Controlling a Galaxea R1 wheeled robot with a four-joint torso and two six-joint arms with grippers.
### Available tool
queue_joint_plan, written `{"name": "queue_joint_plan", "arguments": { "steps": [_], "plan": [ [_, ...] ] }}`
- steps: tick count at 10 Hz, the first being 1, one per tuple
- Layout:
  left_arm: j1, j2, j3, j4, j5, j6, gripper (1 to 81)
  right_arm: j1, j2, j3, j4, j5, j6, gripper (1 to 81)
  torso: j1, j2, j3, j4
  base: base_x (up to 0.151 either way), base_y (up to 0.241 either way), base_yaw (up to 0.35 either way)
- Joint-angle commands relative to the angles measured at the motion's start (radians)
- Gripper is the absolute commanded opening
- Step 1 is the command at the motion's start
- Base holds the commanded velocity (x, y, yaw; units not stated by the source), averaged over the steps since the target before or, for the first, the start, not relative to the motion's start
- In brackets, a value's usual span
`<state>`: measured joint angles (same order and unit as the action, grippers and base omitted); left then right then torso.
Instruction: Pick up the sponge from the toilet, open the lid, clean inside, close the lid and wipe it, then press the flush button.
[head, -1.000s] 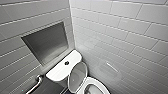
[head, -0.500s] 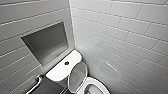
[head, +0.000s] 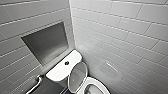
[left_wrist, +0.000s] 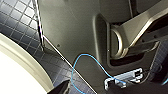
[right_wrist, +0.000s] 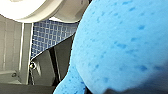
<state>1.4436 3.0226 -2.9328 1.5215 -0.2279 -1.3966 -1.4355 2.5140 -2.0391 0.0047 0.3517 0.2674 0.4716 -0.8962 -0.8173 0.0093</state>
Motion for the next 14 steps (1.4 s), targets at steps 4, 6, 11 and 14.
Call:
{"name": "queue_joint_plan", "arguments": {
  "steps": [4, 6, 11, 14],
  "plan": [
    [0.008, 0.0, -0.009, 0.003, 0.042, -0.005, 81.1, 0.166, -0.22, 0.257, 0.023, 0.013, 0.049, 1.0, 0.0, 0.0, -0.028, 0.149, 0.0, 0.0, 0.0],
    [0.013, 0.006, -0.009, 0.003, 0.042, -0.004, 81.1, 0.229, -0.225, 0.252, 0.031, 0.0, 0.049, 1.0, 0.0, 0.0, -0.062, 0.208, 0.0, 0.0, 0.0],
    [0.019, 0.013, -0.009, 0.002, 0.05, -0.005, 81.1, 0.402, -0.226, 0.222, 0.055, -0.112, 0.05, 1.0, 0.0, 0.001, -0.077, 0.262, 0.0, 0.0, 0.0],
    [0.025, 0.015, -0.008, 0.002, 0.051, -0.005, 81.1, 0.557, -0.165, 0.15, 0.055, -0.253, 0.05, 1.0, 0.0, 0.002, -0.079, 0.262, 0.0, 0.0, 0.0]
  ]
}}
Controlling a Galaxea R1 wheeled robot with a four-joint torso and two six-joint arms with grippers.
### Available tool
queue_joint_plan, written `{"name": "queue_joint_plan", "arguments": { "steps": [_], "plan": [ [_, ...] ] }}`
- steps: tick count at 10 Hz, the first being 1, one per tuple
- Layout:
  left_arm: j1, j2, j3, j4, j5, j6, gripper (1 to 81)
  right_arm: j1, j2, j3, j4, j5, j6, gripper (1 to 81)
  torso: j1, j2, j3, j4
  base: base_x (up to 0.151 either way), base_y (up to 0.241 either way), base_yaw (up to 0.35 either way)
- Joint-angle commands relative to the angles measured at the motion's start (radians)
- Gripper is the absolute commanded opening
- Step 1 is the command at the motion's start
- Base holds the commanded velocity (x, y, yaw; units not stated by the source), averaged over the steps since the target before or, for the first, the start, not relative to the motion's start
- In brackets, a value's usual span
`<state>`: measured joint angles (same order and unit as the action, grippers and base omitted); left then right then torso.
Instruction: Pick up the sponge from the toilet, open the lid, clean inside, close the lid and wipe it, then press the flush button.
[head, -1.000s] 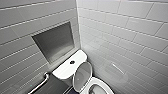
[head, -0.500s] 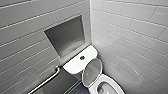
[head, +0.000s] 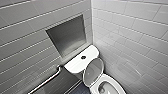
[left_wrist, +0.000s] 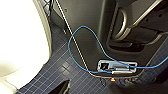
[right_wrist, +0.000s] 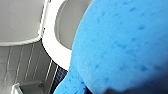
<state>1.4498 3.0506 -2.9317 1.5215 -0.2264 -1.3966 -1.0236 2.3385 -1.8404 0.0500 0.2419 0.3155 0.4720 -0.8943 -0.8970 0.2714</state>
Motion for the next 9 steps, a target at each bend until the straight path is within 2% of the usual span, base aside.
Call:
{"name": "queue_joint_plan", "arguments": {
  "steps": [1, 4, 7, 9],
  "plan": [
    [0.021, -0.01, -0.009, 0.002, 0.053, -0.005, 81.1, 0.188, 0.049, -0.103, 0.008, -0.186, 0.0, 1.0, 0.0, 0.0, 0.0, 0.0, 0.0, 0.0, 0.0],
    [0.022, 0.001, -0.009, 0.002, 0.056, -0.005, 81.1, 0.305, 0.11, -0.164, -0.001, -0.302, 0.002, 1.0, 0.0, 0.0, 0.0, 0.0, 0.0, 0.0, 0.0],
    [0.022, 0.005, -0.009, 0.002, 0.058, -0.005, 81.1, 0.395, 0.129, -0.158, -0.001, -0.329, 0.0, 1.0, 0.0, 0.0, -0.079, 0.0, 0.0, 0.0, 0.0],
    [0.024, 0.008, -0.009, 0.002, 0.07, -0.005, 81.1, 0.467, 0.139, -0.161, 0.001, -0.389, 0.0, 1.0, 0.001, 0.001, -0.125, 0.0, 0.0, 0.0, 0.0]
  ]
}}
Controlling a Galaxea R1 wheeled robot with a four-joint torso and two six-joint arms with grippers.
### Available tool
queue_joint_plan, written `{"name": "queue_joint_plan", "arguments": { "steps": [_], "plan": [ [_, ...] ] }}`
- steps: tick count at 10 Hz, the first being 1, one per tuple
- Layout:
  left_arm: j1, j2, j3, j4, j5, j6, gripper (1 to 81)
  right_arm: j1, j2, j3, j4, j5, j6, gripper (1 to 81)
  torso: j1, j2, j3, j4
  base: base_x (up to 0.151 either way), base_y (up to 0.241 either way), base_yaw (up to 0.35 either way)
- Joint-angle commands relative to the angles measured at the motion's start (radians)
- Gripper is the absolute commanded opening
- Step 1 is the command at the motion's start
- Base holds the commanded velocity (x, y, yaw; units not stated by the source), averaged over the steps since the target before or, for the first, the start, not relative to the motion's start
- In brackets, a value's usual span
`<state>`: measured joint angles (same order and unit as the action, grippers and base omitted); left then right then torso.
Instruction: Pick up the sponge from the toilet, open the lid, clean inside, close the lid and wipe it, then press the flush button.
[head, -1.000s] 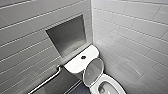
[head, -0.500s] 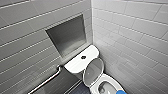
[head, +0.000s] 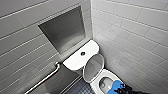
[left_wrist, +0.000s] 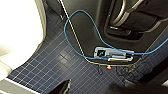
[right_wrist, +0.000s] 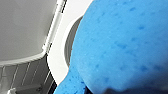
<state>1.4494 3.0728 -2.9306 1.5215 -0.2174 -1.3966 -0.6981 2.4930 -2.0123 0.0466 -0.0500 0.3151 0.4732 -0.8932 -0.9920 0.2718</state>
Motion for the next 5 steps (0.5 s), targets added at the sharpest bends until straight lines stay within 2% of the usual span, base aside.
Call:
{"name": "queue_joint_plan", "arguments": {
  "steps": [1, 3, 5],
  "plan": [
    [0.023, -0.012, -0.01, 0.002, 0.061, -0.005, 81.1, 0.174, -0.007, 0.005, 0.004, -0.113, 0.001, 1.0, 0.0, 0.0, -0.056, 0.0, 0.0, 0.0, 0.0],
    [0.024, -0.012, -0.01, 0.002, 0.062, -0.004, 81.1, 0.234, 0.016, -0.02, 0.009, -0.142, 0.001, 1.0, 0.001, 0.001, -0.034, 0.0, 0.0, 0.0, 0.0],
    [0.023, -0.009, -0.01, 0.002, 0.063, -0.005, 81.1, 0.3, 0.051, -0.051, 0.012, -0.175, 0.001, 1.0, 0.001, 0.001, -0.042, 0.0, 0.0, 0.0, 0.0]
  ]
}}
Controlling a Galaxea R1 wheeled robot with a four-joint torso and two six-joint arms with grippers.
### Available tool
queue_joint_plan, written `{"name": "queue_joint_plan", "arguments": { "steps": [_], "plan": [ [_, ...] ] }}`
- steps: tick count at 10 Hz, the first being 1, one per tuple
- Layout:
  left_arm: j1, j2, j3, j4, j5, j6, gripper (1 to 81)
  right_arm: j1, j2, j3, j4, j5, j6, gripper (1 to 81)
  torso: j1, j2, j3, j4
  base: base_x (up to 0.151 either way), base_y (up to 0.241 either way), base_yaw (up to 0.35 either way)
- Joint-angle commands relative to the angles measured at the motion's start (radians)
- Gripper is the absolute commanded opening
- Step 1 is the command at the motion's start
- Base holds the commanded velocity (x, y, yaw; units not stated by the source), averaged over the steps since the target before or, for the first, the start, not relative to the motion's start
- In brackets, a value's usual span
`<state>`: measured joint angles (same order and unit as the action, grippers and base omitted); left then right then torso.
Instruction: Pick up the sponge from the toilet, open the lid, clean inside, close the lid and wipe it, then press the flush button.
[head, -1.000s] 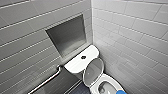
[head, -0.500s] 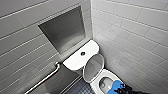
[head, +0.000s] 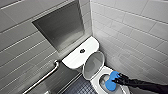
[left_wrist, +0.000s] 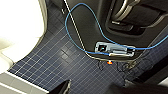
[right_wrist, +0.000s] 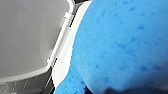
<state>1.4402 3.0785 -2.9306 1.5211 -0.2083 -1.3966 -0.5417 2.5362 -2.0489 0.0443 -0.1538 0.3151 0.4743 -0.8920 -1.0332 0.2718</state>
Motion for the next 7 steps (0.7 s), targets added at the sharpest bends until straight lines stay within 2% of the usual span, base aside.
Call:
{"name": "queue_joint_plan", "arguments": {
  "steps": [1, 5, 6, 7],
  "plan": [
    [0.033, -0.015, -0.01, 0.002, 0.052, -0.005, 81.1, 0.166, 0.032, -0.029, 0.011, -0.073, 0.001, 1.0, 0.0, 0.0, 0.0, 0.0, 0.0, 0.0, 0.0],
    [0.038, -0.018, -0.01, 0.002, 0.052, -0.004, 81.1, 0.219, 0.129, -0.155, 0.003, -0.115, 0.001, 1.0, 0.0, 0.0, 0.0, 0.0, 0.0, 0.0, 0.0],
    [0.039, -0.018, -0.01, 0.002, 0.052, -0.004, 81.1, 0.226, 0.13, -0.157, 0.003, -0.115, 0.001, 1.0, 0.064, -0.099, 0.0, 0.0, 0.0, 0.0, 0.0],
    [0.038, -0.016, -0.01, 0.002, 0.052, -0.004, 81.1, 0.231, 0.13, -0.154, 0.003, -0.115, 0.001, 1.0, 0.066, -0.102, 0.0, 0.0, 0.0, 0.0, 0.0]
  ]
}}
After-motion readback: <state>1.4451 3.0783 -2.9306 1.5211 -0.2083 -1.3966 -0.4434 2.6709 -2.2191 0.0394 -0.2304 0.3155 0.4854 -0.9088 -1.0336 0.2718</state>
